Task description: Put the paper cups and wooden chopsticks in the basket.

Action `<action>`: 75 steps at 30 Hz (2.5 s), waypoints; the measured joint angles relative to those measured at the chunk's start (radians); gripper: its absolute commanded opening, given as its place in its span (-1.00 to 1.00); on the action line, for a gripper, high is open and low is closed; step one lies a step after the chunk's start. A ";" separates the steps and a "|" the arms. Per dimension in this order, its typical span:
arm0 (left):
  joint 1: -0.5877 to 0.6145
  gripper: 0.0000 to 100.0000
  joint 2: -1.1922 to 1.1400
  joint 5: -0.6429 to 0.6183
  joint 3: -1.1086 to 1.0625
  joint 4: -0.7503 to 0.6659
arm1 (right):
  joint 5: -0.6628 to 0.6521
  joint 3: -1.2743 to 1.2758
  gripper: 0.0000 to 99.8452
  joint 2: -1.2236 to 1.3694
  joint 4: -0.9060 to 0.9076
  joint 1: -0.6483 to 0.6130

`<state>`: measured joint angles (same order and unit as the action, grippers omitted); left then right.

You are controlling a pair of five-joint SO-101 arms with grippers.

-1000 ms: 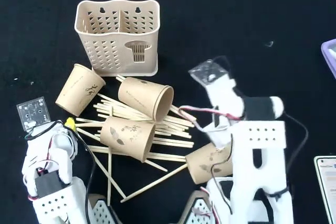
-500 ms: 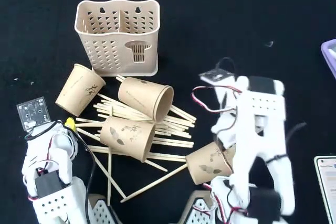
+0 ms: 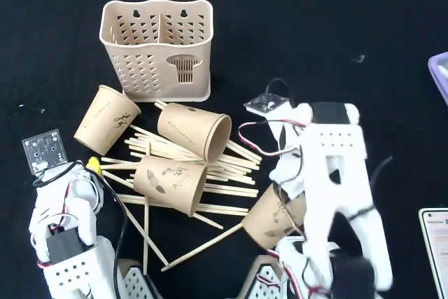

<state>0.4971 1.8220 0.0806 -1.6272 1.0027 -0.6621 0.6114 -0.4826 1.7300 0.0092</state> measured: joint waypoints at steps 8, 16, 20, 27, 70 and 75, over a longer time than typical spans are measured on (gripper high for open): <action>0.000 -0.60 0.000 0.000 0.000 0.000 | 0.000 -0.146 -0.98 -0.328 0.000 0.000; 0.000 -0.60 0.000 0.000 0.000 0.000 | 0.000 -0.025 -0.98 -0.336 -0.147 0.000; 0.000 -0.60 0.000 0.000 0.000 0.000 | 0.000 0.087 -0.98 -0.295 -0.299 0.000; 0.000 -0.60 0.000 0.000 0.000 0.000 | 0.000 0.176 -0.97 -0.285 -0.362 0.000; 0.000 -0.60 0.000 0.000 0.000 0.000 | 0.250 -0.698 -0.98 -0.015 -0.571 -0.408; 0.000 -0.60 0.000 0.000 0.000 0.000 | 0.253 -0.760 -0.98 0.141 -0.717 -0.437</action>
<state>0.4971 1.8220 0.0806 -1.6272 1.0027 -0.4089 -0.1481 -0.3414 1.0134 -0.4281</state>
